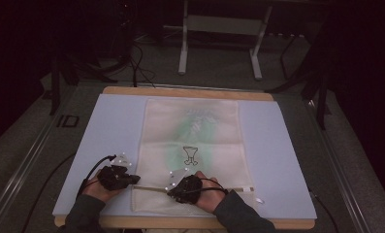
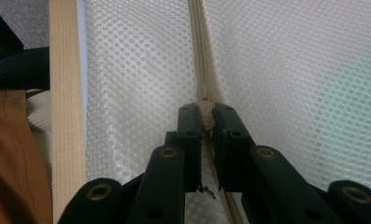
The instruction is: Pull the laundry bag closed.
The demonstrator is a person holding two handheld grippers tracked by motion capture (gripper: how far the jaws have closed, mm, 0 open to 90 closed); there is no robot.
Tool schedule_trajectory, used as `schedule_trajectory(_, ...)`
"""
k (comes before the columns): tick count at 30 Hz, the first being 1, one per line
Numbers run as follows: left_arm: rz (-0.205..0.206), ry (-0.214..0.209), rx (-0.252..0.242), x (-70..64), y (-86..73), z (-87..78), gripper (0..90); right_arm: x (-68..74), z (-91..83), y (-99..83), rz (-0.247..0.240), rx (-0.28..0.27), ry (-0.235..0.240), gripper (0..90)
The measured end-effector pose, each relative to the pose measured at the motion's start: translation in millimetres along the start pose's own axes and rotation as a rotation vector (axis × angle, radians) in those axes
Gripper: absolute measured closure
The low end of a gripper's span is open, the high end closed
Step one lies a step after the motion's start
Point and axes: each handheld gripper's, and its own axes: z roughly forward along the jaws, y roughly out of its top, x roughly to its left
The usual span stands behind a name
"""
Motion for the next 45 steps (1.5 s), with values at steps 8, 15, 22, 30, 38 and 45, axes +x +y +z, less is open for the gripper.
schedule_trajectory(8, -0.001, 0.0, 0.0, 0.1, 0.0, 0.0, 89.9, -0.5, -4.5, -7.4, 0.009, 0.004, -0.009, 82.3)
schedule_trajectory(15, 0.002, 0.001, 0.002, -0.1, 0.1, -0.1, 89.9, -1.5, -7.6, -11.3, 0.013, 0.002, -0.014, 82.3)
schedule_trajectory(22, -0.003, 0.001, 0.0, -0.3, 0.2, 0.2, 89.9, -3.3, -10.7, -16.7, 0.022, 0.008, -0.018, 82.3)
schedule_trajectory(30, -0.006, 0.001, -0.002, -0.4, 0.0, 0.2, 89.9, -5.1, -15.4, -21.0, 0.018, 0.017, -0.025, 82.3)
schedule_trajectory(38, -0.002, 0.001, 0.001, -0.2, 0.1, 0.0, 89.9, -6.2, -18.9, -27.0, 0.035, 0.012, -0.03, 82.3)
schedule_trajectory(45, -0.001, 0.001, 0.002, 0.0, 0.0, 0.0, 89.9, -6.7, -20.9, -33.6, 0.05, 0.009, -0.033, 82.3)
